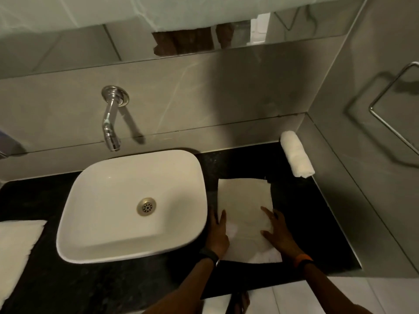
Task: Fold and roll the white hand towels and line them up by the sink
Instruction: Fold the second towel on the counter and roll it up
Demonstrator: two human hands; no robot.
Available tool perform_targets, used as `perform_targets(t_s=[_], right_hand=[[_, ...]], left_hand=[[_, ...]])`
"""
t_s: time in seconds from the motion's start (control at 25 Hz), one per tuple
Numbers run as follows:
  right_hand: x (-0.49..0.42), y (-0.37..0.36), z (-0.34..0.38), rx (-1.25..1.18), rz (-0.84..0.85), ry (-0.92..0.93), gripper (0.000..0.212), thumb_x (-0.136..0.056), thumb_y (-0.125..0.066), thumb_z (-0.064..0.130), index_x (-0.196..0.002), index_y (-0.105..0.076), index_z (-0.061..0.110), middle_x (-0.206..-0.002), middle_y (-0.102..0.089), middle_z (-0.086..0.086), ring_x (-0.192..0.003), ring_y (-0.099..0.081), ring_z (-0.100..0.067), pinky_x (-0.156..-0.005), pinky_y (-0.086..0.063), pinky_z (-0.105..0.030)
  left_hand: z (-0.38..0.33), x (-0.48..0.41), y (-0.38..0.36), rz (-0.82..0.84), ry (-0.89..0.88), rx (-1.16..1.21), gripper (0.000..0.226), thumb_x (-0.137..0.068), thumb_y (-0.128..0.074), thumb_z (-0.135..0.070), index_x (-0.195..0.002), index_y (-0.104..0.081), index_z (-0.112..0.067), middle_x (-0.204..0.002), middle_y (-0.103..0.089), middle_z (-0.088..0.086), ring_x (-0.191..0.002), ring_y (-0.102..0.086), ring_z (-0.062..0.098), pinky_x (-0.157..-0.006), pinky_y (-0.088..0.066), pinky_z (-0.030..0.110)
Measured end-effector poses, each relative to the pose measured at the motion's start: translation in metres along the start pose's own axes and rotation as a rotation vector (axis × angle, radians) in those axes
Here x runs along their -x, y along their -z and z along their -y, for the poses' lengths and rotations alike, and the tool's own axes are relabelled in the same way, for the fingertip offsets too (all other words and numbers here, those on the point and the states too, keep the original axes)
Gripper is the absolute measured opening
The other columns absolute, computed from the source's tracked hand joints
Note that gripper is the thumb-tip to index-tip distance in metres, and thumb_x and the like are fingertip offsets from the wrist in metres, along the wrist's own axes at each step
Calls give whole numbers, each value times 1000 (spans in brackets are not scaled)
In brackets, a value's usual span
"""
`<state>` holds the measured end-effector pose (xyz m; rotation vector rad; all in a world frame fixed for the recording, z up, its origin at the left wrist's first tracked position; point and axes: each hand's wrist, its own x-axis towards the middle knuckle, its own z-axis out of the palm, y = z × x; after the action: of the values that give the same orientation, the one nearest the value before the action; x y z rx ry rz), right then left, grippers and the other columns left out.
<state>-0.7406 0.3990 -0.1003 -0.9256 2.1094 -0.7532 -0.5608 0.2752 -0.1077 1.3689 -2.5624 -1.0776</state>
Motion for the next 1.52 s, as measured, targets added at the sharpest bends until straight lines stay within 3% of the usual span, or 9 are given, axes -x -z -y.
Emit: perform_targets(t_s=[0.24,0.4,0.6,0.72,0.84,0.96,1.08,1.24,1.52], right_hand=[[37,-17,-35,497,-164,327,53,-76,-68,42,-125,-54,28,-133,-49,-7,-120,-46,-29,-94,-44,-48],[55,-32,-47,747,-4,433,61,-67,-64,45,-125,-56,26,-128,-58,-3,-118,-50,-26,-98,-33,-47],[43,-37,-34,826,-101,454,53,-59,-80,25,-109,-67,18,-105,-69,-5,-96,-62,-27,-91,-41,-46],[41,-24,-17,706,-127,386,48,-62,-79,18,-108,-66,21,-94,-71,-1,-83,-64,-23,-76,-53,-38],[28,-7,-16,341,-47,337,41,-80,-62,15,-119,-55,25,-117,-61,0,-97,-62,-18,-82,-54,-35],[10,2,-22,131,60,215,34,-89,-49,18,-120,-49,31,-125,-50,0,-107,-56,-20,-91,-49,-37],[6,-3,-23,155,36,141,29,-91,-49,23,-120,-54,27,-124,-49,-3,-109,-55,-26,-93,-47,-42],[23,-9,-23,653,-40,413,63,-77,-54,62,-131,-45,31,-123,-54,2,-109,-51,-24,-87,-41,-43],[6,9,-20,264,90,223,38,-88,-39,27,-123,-56,27,-123,-62,-2,-111,-57,-23,-96,-45,-41]], left_hand=[[32,37,-25,78,-568,-311,56,-80,-55,-41,-130,-47,-16,-130,-49,7,-116,-44,25,-93,-46,35],[36,41,-45,96,-598,-494,45,-81,-44,-19,-121,-58,-7,-114,-65,10,-106,-48,29,-84,-55,37],[18,27,-37,130,-488,-333,56,-62,-74,-8,-117,-60,-11,-99,-67,9,-84,-64,29,-68,-56,30],[10,16,-19,129,-371,-51,51,-76,-54,0,-125,-53,-13,-118,-59,8,-99,-59,23,-82,-52,27],[10,3,-8,69,-259,192,42,-77,-50,3,-116,-55,-12,-117,-51,6,-105,-53,15,-85,-38,6],[18,-6,-6,-21,-134,317,29,-85,-55,5,-111,-58,-7,-113,-50,6,-102,-53,19,-83,-36,3],[23,-8,-14,-64,-117,328,25,-84,-56,9,-103,-61,-7,-104,-54,7,-92,-55,18,-78,-36,2],[22,-11,-24,-89,-71,345,28,-79,-54,13,-94,-63,-9,-97,-60,12,-86,-58,20,-75,-40,8],[12,4,-15,-134,-219,118,18,-91,-51,-12,-105,-62,-12,-109,-56,7,-103,-48,18,-89,-36,20]])
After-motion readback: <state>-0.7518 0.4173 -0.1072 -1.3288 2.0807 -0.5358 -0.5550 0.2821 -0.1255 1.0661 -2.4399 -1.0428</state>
